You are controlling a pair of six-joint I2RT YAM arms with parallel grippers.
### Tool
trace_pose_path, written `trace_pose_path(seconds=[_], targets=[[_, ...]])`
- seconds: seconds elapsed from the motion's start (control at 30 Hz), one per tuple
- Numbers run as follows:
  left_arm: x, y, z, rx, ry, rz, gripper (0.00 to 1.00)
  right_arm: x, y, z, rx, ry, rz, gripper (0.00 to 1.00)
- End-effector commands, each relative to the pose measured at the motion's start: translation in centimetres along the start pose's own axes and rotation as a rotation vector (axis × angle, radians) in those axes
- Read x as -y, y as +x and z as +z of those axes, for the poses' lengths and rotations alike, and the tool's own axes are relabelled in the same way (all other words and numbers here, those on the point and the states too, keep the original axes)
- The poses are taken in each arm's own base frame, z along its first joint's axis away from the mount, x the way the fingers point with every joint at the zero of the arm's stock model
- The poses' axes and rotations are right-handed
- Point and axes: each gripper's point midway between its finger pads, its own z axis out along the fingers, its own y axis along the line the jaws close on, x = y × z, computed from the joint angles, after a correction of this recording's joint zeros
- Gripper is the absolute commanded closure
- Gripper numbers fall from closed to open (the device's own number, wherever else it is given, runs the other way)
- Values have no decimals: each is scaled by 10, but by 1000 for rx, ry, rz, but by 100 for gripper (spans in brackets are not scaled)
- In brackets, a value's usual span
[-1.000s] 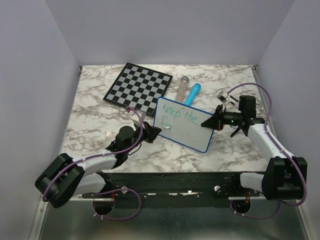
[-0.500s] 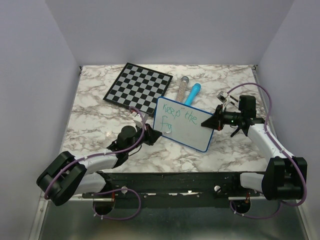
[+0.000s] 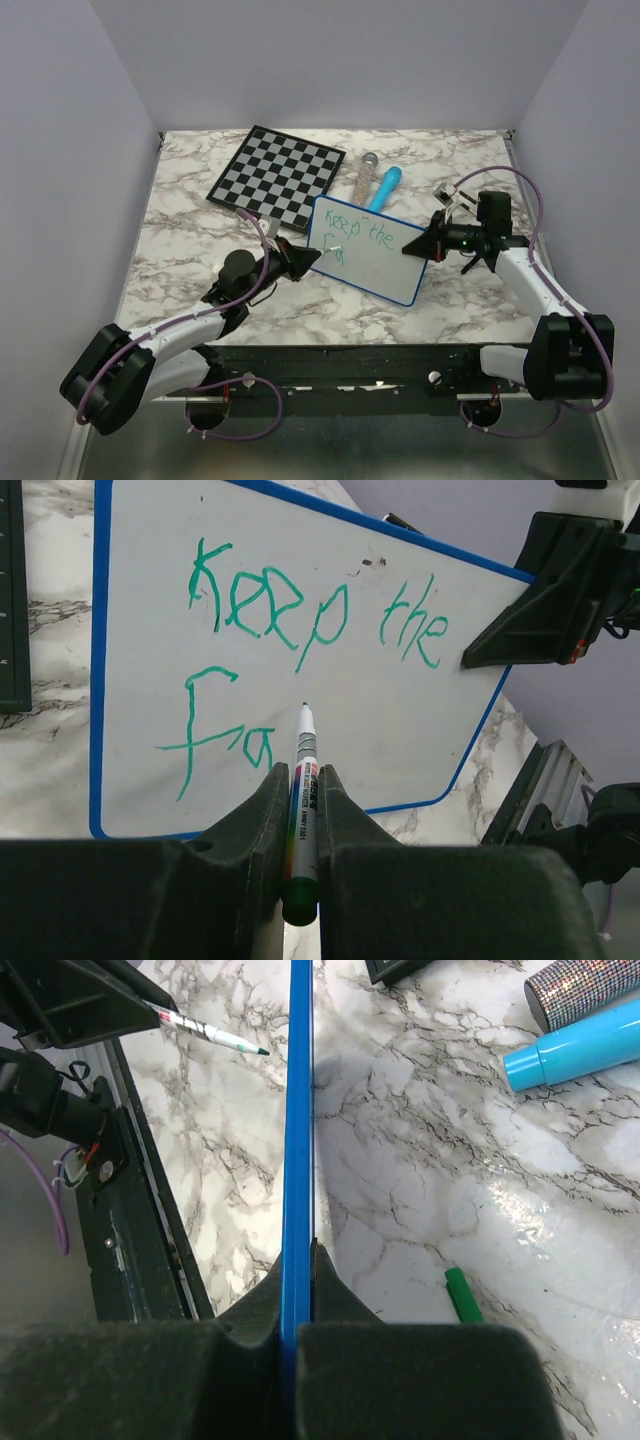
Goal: Write a sentence on the whiteboard
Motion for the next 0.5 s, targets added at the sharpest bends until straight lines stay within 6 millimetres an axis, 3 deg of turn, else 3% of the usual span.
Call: trace_pose_path(seconds=[0.0, 0.47], targets=[[11, -10, -5, 38, 58, -19, 100, -13, -15, -2, 30, -47, -57, 99], [13, -20, -4, 111, 82, -68, 100, -13, -15, -2, 29, -47, -57, 99]])
